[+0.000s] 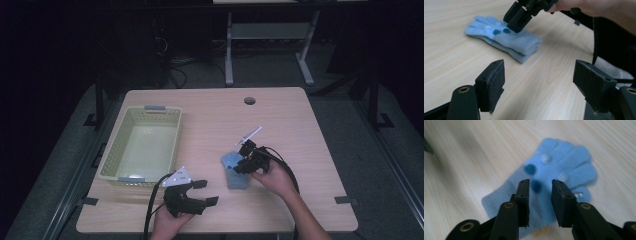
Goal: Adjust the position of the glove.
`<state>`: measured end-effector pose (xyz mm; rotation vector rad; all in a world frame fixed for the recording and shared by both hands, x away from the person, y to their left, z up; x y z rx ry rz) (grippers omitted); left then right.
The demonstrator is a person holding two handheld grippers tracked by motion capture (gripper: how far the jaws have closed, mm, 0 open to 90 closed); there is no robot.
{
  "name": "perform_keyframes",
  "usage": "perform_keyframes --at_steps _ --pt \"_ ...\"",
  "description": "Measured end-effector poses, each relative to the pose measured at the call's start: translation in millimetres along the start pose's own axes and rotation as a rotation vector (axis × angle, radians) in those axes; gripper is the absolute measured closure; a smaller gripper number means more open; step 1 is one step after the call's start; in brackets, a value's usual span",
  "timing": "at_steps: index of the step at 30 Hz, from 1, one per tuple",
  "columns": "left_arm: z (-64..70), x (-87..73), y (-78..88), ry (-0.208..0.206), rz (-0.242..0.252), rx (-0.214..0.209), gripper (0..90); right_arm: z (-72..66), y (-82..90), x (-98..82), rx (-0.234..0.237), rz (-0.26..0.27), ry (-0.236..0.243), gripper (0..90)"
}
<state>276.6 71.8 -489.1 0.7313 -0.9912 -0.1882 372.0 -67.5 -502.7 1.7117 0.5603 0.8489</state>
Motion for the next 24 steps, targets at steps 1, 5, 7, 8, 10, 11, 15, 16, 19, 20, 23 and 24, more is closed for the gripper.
perform_keyframes --at_steps 1,5,7,8,10,11,15,16,19,20,23,24 --pt "0.5 0.4 -0.1 0.012 0.003 -0.004 25.4 2.2 1.8 -3.0 0.005 0.007 -0.02 64.8" --pt "0.2 4.1 -0.9 0.056 0.015 -0.026 27.4 7.4 8.7 -11.8 0.007 0.045 -0.066 61.2" --pt "-0.4 6.6 -1.8 0.072 0.014 -0.019 27.8 8.7 12.8 -16.2 0.01 0.067 -0.085 58.7" --pt "0.0 8.2 -2.4 0.08 0.015 -0.02 27.9 9.7 13.9 -18.3 0.009 0.077 -0.095 57.2" --pt "0.0 10.3 -3.7 0.086 0.01 -0.016 28.7 10.5 14.4 -22.9 0.019 0.075 -0.113 53.3" --pt "0.0 11.5 -4.9 0.092 0.005 -0.017 28.9 10.4 15.0 -24.5 0.021 0.081 -0.124 52.5" --pt "-1.0 18.1 -12.2 0.127 -0.009 -0.017 30.2 8.7 14.6 -31.5 0.052 0.107 -0.165 47.1" --pt "-1.5 19.8 -13.7 0.137 -0.012 -0.016 30.4 8.6 13.6 -33.0 0.057 0.106 -0.176 45.7" --pt "-5.3 28.8 -20.0 0.189 -0.017 -0.018 30.8 8.8 11.8 -36.3 0.08 0.12 -0.209 43.9" --pt "-6.9 30.9 -22.1 0.206 -0.026 -0.018 30.7 8.6 11.1 -37.2 0.09 0.125 -0.225 43.2" --pt "-12.3 37.4 -26.9 0.229 -0.029 0.009 30.2 8.2 8.9 -38.0 0.117 0.13 -0.251 39.3" --pt "-14.7 38.8 -28.8 0.235 -0.036 0.013 30.1 7.7 8.4 -37.5 0.127 0.132 -0.25 38.9"
Point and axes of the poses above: each handheld gripper's, and its own axes: y roughly backward along the jaws, x roughly out of its top, z roughly to its right, the point moved 9 cm from there along -y, roughly forward along the jaws, and after that the axes turned 14 degrees about -z, right-handed, at the moved point
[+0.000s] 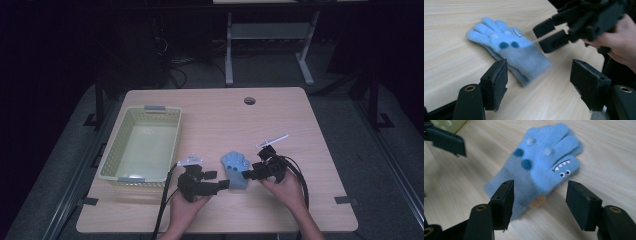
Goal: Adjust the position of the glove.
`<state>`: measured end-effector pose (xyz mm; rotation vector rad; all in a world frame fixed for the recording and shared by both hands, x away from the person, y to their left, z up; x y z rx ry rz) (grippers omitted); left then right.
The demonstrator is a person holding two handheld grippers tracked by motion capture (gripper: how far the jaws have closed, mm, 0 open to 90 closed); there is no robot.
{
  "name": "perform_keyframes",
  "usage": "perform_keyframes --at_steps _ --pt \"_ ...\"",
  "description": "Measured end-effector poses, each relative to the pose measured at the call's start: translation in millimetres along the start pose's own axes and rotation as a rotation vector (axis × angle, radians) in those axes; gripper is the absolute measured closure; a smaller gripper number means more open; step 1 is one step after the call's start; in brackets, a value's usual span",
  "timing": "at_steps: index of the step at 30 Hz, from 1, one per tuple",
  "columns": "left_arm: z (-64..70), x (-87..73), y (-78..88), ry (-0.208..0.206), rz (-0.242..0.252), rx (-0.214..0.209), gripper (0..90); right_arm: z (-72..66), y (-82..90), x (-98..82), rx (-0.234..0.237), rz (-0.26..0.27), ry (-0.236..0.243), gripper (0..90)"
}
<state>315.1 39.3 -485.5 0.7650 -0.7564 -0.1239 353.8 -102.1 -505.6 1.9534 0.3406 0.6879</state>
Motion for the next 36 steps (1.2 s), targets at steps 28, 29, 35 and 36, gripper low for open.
perform_keyframes --at_steps 28,29,35,36 --pt "-20.6 4.0 -44.7 0.237 -0.096 -0.079 46.3 1.8 -15.5 -6.2 0.06 0.064 -0.122 44.2" --pt "-21.7 4.3 -45.2 0.231 -0.095 -0.074 46.7 2.2 -15.6 -6.4 0.065 0.065 -0.127 44.5" --pt "-23.8 3.1 -47.1 0.238 -0.105 -0.074 48.4 -0.1 -18.1 -6.9 0.078 0.069 -0.136 46.1" --pt "-23.3 3.0 -47.3 0.248 -0.106 -0.079 49.1 0.3 -18.9 -6.9 0.082 0.071 -0.141 46.5"
Point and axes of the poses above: each handheld gripper's, and its own axes: y roughly backward along the jaws, x roughly out of its top, z roughly to its right, the point moved 9 cm from there along -y, roughly forward along the jaws, and after that the axes turned 14 degrees about -z, right-handed, at the moved point
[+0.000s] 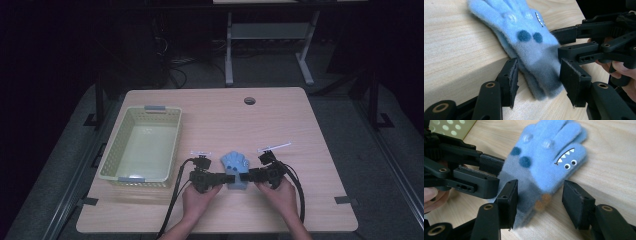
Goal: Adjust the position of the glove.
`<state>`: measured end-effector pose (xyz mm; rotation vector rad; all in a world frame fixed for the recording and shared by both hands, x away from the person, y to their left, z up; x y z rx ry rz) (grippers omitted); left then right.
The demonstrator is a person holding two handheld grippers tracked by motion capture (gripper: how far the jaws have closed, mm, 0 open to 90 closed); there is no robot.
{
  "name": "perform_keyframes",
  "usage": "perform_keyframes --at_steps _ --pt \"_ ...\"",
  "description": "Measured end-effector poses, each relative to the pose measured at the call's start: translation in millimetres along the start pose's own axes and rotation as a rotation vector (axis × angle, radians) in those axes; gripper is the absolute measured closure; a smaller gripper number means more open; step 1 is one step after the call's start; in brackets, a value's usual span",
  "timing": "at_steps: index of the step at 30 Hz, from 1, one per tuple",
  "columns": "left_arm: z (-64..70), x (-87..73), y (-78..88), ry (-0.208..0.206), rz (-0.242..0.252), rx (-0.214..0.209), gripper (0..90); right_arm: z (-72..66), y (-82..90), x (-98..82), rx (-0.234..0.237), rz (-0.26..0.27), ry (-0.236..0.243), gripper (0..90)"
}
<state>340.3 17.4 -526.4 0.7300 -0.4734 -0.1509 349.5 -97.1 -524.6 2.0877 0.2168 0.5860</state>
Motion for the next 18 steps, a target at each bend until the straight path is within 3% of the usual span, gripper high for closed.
perform_keyframes --at_steps 18 --pt "-2.3 5.5 -5.4 0.02 -0.031 -0.043 59.0 -4.5 -6.7 -2.8 0.05 0.016 -0.029 61.4"
Point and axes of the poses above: each handheld gripper's, and its own axes: y roughly backward along the jaws, x roughly out of its top, z roughly to its right, the point moved 9 cm from there along -y, roughly forward along the jaws, and after that the axes turned 14 degrees about -z, right-handed, at the moved point
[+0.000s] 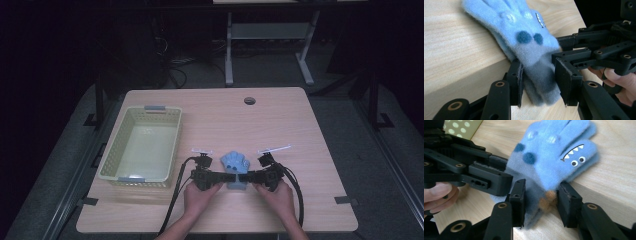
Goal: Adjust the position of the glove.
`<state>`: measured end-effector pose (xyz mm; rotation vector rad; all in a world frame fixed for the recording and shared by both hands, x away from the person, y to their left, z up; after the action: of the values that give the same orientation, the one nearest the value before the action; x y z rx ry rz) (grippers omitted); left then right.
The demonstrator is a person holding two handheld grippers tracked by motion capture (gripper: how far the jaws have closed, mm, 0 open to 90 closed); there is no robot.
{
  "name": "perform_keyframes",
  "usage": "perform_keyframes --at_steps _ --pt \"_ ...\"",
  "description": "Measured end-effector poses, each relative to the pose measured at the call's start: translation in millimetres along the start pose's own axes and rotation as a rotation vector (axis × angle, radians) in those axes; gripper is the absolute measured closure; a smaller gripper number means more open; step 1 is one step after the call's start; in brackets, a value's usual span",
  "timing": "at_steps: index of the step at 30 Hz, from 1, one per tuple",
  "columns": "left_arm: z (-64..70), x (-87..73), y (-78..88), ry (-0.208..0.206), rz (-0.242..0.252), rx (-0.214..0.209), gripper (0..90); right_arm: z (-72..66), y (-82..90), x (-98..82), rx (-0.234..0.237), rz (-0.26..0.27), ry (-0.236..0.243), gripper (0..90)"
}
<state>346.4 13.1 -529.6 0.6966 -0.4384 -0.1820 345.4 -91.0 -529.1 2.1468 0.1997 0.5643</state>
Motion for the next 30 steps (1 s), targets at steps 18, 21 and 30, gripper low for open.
perform_keyframes --at_steps 18,21,30 --pt "-3.9 4.8 -2.5 0.03 0.001 -0.072 71.5 -2.7 -2.2 1.7 0.083 0.034 -0.008 75.6" --pt "-3.2 5.4 -2.2 0.03 0.01 -0.074 71.6 -2.9 -1.7 2.0 0.091 0.036 -0.007 76.2" --pt "-1.9 6.4 -0.6 0.021 0.014 -0.097 72.2 -5.6 2.2 2.5 0.092 0.045 -0.008 77.0"
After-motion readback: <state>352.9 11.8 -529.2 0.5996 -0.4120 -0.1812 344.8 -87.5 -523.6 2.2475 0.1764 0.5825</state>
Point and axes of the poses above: each handheld gripper's, and its own axes: y roughly backward along the jaws, x roughly out of its top, z roughly to its right, the point moved 9 cm from there along -y, roughly forward along the jaws, and after that the axes turned 14 degrees about -z, right-handed, at the moved point
